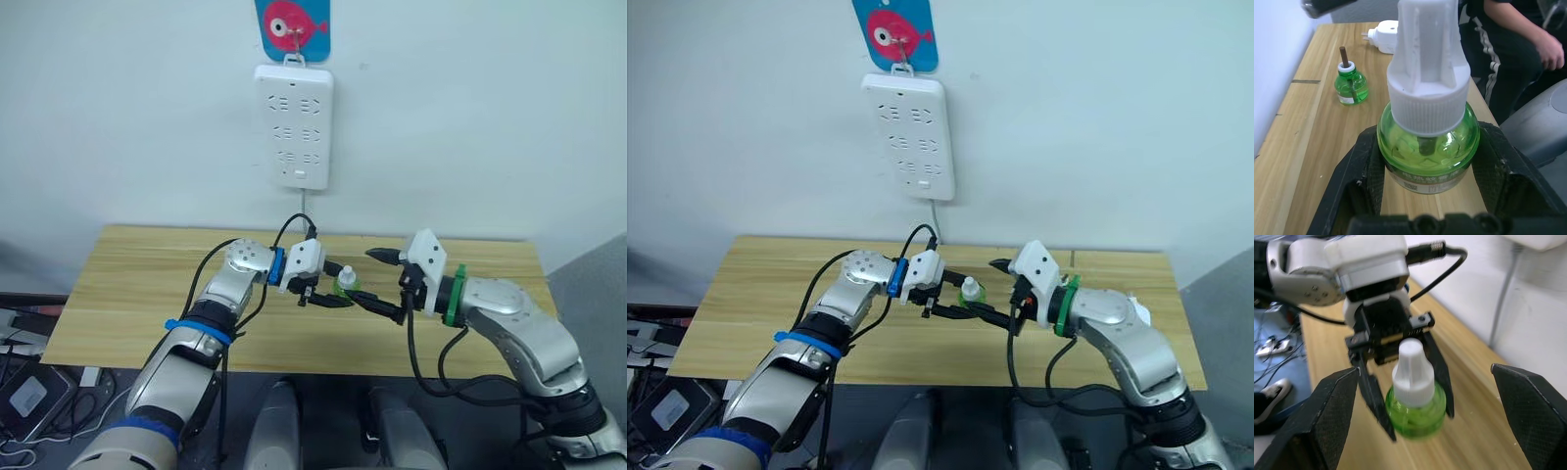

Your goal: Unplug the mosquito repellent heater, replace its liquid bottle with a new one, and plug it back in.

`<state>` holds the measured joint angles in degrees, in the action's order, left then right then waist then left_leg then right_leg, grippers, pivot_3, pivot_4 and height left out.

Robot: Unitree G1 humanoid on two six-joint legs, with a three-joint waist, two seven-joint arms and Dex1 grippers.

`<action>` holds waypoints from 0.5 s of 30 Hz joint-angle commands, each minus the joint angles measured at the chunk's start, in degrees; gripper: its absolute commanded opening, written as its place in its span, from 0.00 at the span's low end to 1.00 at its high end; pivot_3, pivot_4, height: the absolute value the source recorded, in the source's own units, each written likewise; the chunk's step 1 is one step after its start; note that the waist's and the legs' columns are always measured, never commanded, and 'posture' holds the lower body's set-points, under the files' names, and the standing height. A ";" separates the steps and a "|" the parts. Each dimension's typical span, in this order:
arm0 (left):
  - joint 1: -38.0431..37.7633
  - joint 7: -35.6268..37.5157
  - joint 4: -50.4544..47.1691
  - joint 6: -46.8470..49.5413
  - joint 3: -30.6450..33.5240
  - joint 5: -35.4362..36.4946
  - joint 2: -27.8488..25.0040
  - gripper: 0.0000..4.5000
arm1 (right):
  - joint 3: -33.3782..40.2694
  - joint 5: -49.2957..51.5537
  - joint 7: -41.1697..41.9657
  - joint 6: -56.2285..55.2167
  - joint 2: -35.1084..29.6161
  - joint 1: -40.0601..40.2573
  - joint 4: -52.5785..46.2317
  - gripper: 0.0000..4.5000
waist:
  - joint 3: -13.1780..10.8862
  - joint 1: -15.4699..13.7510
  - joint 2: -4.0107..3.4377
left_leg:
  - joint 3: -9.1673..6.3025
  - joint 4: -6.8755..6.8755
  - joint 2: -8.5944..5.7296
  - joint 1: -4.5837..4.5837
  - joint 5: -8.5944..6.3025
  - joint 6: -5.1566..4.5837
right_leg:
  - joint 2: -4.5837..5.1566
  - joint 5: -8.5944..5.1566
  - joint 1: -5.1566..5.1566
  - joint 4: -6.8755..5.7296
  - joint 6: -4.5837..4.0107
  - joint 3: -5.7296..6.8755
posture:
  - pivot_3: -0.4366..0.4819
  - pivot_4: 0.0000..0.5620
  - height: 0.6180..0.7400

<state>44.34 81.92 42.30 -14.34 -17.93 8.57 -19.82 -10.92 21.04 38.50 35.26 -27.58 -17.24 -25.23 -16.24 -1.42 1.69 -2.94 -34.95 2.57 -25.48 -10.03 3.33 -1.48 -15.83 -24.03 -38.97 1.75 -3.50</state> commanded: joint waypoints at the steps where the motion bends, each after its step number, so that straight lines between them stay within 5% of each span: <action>1: 2.41 0.89 1.49 -1.07 1.72 0.07 0.57 0.50 | -0.61 -1.19 -0.95 -1.79 1.18 -0.51 -0.34 0.91 | 0.00 0.14 0.00 | -0.05 -0.04 0.00 -0.13 0.01 0.00 | -0.01 0.00 -0.10 -0.02 0.00 0.04 | 0.58 0.39 1.00; 5: 3.47 1.37 2.56 -1.00 2.29 0.18 0.90 0.50 | -1.38 -1.79 -0.80 -1.97 1.97 -0.28 -0.11 0.64 | 0.01 0.22 -0.01 | -0.11 -0.07 0.00 -0.16 0.02 0.01 | -0.02 0.01 -0.11 -0.04 -0.01 0.10 | 0.59 0.39 1.00; 15: 2.80 1.53 1.90 -1.45 3.01 -0.05 1.02 0.50 | -2.61 -3.38 -0.73 -3.95 3.45 -0.66 2.40 0.64 | 0.03 0.16 -0.02 | -0.14 -0.18 0.00 -0.17 0.05 0.05 | -0.01 0.05 -0.09 -0.11 -0.07 0.11 | 0.61 0.38 1.00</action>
<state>47.11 83.15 45.72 -15.25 -16.23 8.21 -19.09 -13.64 17.57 37.41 32.88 -24.30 -17.43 -21.96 -16.22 -1.26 1.68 -3.08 -35.13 2.57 -25.65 -9.98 3.38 -1.49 -15.75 -24.12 -39.08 1.65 -3.39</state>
